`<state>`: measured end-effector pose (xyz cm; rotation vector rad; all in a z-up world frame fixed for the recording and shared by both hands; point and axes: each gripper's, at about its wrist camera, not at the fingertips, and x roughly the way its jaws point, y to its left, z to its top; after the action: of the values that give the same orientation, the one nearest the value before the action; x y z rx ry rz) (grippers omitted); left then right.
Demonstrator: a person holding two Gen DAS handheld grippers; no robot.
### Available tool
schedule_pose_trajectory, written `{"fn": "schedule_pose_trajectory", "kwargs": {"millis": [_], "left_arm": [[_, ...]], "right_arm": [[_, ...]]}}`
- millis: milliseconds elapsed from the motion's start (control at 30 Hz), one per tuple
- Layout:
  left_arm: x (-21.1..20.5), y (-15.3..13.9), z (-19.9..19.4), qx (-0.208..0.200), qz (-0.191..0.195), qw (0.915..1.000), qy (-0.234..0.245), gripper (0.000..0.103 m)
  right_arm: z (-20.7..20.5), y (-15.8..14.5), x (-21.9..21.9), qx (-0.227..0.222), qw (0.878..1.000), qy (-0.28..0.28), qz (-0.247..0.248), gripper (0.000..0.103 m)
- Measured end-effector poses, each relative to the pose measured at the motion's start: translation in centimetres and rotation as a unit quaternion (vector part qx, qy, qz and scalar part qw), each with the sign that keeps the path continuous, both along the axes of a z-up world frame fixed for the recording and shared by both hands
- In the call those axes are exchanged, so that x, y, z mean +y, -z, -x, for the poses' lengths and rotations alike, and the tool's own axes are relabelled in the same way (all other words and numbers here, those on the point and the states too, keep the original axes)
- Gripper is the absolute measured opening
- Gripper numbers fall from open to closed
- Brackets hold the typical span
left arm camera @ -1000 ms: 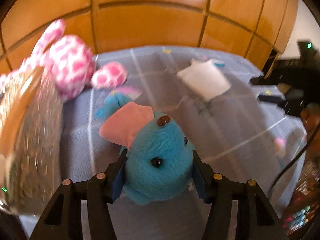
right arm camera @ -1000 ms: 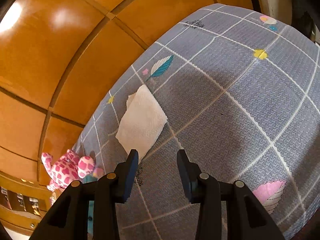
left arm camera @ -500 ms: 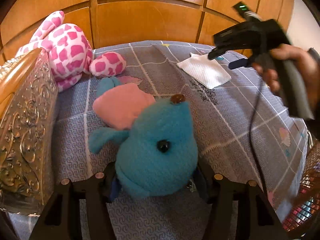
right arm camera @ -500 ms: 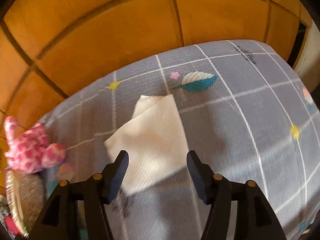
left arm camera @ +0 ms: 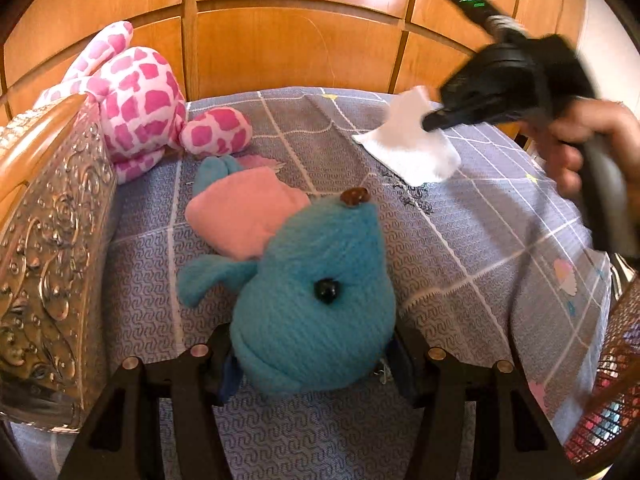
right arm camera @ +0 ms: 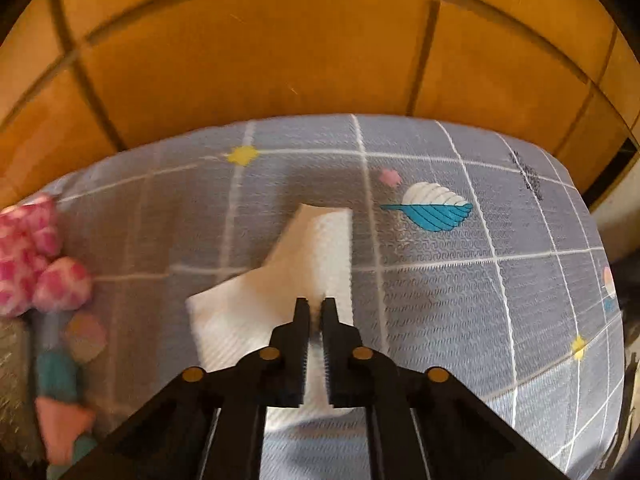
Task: Organize soft objects
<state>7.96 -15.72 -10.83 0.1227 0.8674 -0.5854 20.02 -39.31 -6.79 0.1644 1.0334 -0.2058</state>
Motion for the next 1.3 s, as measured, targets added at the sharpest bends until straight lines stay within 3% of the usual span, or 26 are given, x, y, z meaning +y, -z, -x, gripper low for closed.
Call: {"fn": "schedule_pose_trajectory", "kwargs": {"millis": [67, 167, 300, 600, 633, 667, 800, 900, 1000, 1133, 1300], "left_arm": [[0.2, -0.1, 0.1, 0.000, 0.002, 1.0000, -0.001, 0.059], [0.2, -0.2, 0.1, 0.002, 0.005, 1.0000, -0.002, 0.058], [0.6, -0.4, 0.5, 0.001, 0.003, 1.0000, -0.002, 0.058], [0.2, -0.5, 0.4, -0.001, -0.003, 1.0000, -0.003, 0.058], [0.2, -0.5, 0.4, -0.001, -0.002, 1.0000, -0.003, 0.058], [0.1, -0.5, 0.1, 0.000, -0.001, 1.0000, -0.003, 0.058], [0.2, -0.5, 0.1, 0.002, 0.003, 1.0000, -0.004, 0.058], [0.2, -0.5, 0.1, 0.001, 0.001, 1.0000, -0.004, 0.058], [0.2, -0.5, 0.0, 0.001, 0.002, 1.0000, -0.005, 0.058], [0.2, -0.6, 0.1, 0.001, 0.000, 1.0000, -0.006, 0.058], [0.2, -0.6, 0.2, 0.002, 0.002, 1.0000, -0.006, 0.059]], "right_arm": [[2.0, -0.7, 0.4, 0.008, 1.000, -0.006, -0.018, 0.003], [5.1, -0.8, 1.1, 0.020, 0.995, -0.015, -0.091, 0.003], [9.0, -0.1, 1.4, 0.040, 0.988, -0.014, -0.151, 0.003], [12.2, -1.0, 3.7, 0.073, 0.987, -0.075, -0.125, 0.008], [12.3, -1.0, 3.7, 0.071, 0.987, -0.075, -0.121, 0.022], [12.6, -1.0, 3.5, 0.064, 0.989, -0.069, -0.112, 0.044], [12.6, -1.4, 3.5, 0.036, 0.994, -0.057, -0.083, 0.066], [12.1, -1.2, 5.0, 0.049, 0.993, -0.088, -0.058, 0.068], [11.2, -0.6, 7.2, 0.061, 0.990, -0.127, -0.001, 0.069], [9.7, 1.2, 8.7, 0.087, 0.985, -0.149, 0.022, 0.069], [8.5, 4.1, 7.9, 0.112, 0.986, -0.125, -0.012, 0.069]]}}
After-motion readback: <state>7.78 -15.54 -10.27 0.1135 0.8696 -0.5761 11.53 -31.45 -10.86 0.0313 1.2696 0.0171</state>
